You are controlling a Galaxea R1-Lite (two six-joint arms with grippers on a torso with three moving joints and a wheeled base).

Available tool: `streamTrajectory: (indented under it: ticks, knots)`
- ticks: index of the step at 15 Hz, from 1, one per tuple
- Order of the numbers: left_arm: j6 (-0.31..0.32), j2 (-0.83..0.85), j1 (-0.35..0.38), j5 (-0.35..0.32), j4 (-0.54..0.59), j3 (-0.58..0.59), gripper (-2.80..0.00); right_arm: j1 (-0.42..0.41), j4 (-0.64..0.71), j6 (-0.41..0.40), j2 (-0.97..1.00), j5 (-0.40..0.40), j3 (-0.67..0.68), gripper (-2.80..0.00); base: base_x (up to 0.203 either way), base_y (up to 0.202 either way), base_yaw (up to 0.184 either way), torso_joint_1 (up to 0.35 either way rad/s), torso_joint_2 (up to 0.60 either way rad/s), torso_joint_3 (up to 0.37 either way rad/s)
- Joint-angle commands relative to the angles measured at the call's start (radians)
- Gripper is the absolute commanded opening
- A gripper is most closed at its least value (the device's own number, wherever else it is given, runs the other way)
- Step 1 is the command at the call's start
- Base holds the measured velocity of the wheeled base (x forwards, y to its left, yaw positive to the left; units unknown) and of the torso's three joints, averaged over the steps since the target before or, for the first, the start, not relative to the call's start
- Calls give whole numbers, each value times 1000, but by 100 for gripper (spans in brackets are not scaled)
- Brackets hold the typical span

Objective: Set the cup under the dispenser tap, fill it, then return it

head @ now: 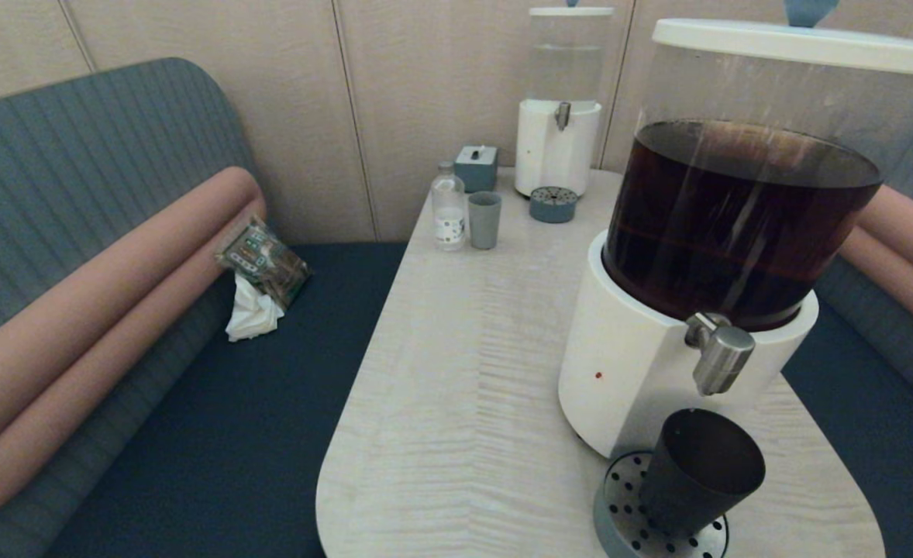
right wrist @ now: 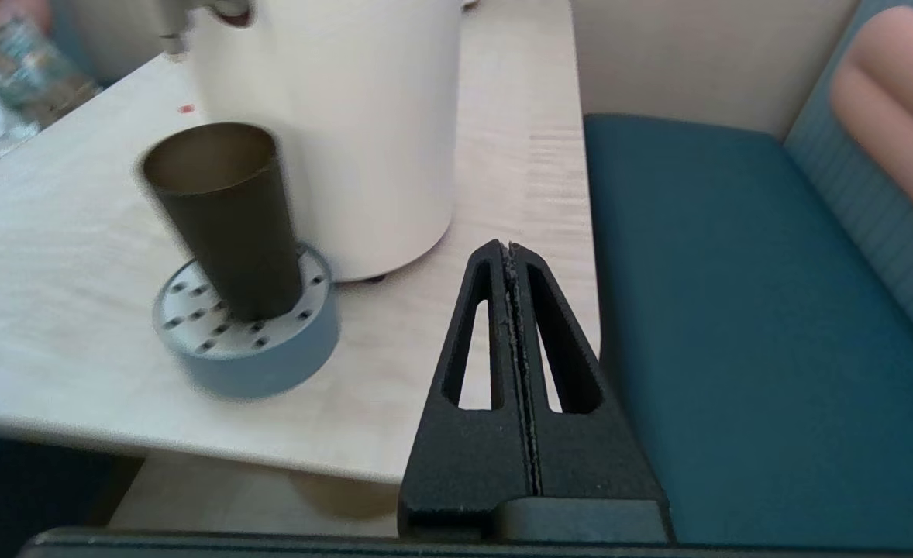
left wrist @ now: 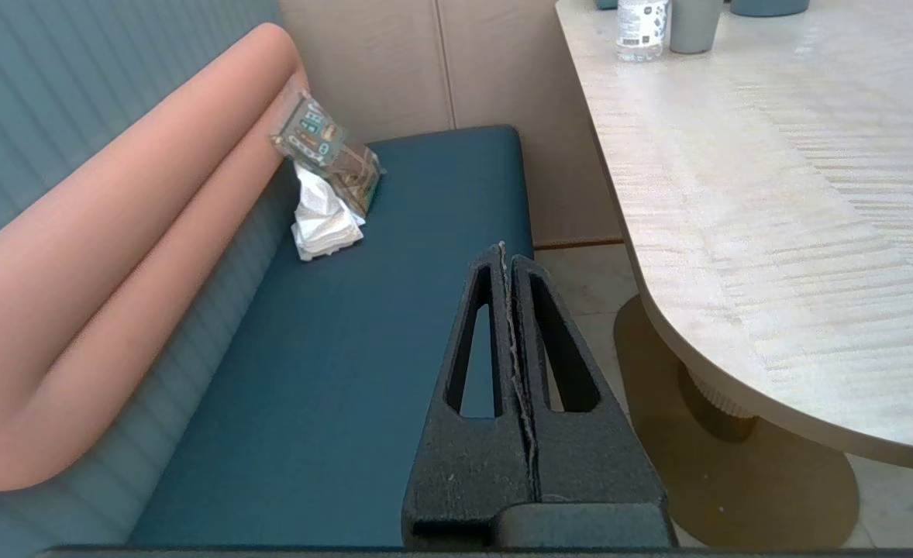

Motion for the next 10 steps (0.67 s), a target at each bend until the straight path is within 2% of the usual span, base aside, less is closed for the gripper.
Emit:
streamTrajectory:
  ticks: [1, 7, 10]
  knots:
    - [1, 1, 0, 0, -1, 40, -280, 0, -95, -3, -6, -6, 110, -280, 0, 0, 0, 0, 0, 0]
    - [1, 1, 0, 0, -1, 40, -280, 0, -296, -43, -6, -15, 367, -280, 0, 0, 0, 0, 0, 0]
    - [-1, 1, 0, 0, -1, 40, -280, 0, -325, -55, -6, -17, 382, -280, 0, 0, 0, 0, 0, 0]
